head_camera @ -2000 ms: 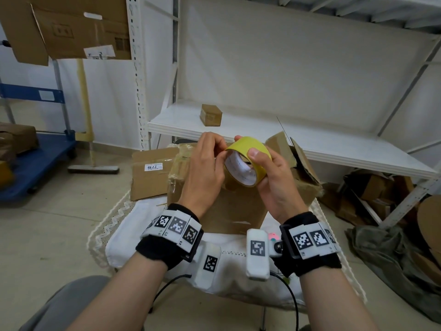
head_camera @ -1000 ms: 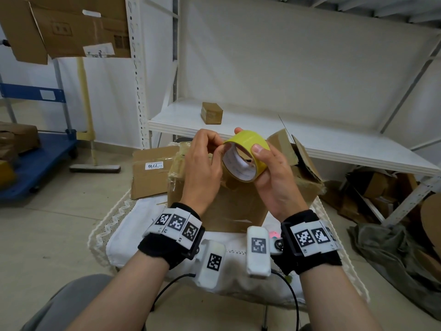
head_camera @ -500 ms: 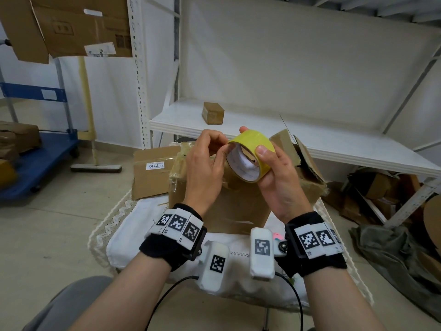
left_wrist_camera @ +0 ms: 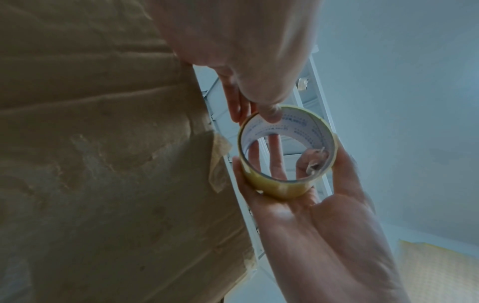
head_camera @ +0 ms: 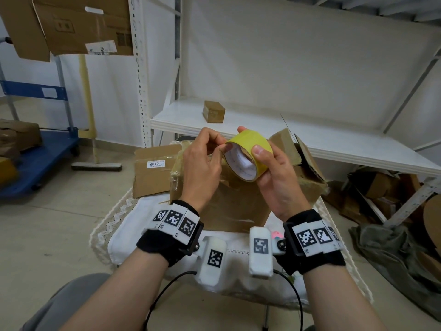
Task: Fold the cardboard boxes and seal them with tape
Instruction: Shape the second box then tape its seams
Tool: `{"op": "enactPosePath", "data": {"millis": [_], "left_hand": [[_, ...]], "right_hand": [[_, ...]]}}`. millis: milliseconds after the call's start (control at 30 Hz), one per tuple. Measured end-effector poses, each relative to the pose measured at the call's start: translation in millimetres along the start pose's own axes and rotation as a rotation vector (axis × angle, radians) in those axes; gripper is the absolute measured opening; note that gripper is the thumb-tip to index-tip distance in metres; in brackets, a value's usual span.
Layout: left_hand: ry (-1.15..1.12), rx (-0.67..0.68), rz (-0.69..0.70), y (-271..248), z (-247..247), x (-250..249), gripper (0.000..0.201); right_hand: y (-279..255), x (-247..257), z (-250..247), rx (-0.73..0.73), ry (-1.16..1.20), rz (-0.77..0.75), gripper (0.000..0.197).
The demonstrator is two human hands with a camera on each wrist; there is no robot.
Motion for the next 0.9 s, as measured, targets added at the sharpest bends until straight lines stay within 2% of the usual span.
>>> {"op": "enactPosePath", "data": {"millis": [133, 267, 533, 900], "left_hand": [[0.005, 0.012, 0.023, -0.5, 1.0, -2.2, 0.01], [-0.104, 0.002, -0.064, -0.4, -1.1, -2.2, 0.009], [-0.115, -0.022, -0.097, -1.3, -1.0, 0.5, 0.007], [-0.047, -0.024, -0.011, -2.1, 3.4, 2.0, 0.009]], "right_hand": [[-0.2, 0.4, 0.4, -0.005, 0.003, -0.001, 0.031], [-0.3, 2.1, -2.4, -0.02, 0.001, -0.009, 0.031], [-0.8, 2.9, -0.5, -0.023, -0.004, -0.011, 0.03], [-2.2, 2.1, 1.9, -0.022, 0.027, -0.022, 0.029]]}}
Point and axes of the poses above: each hand's wrist, its own y-axis towards the middle knuckle, its own z-axis out of the palm, x = y × z, the point moved 5 cm from there along y, towards the middle knuckle, and after that the axes turned 10 degrees about -z, right-handed, at the moved point
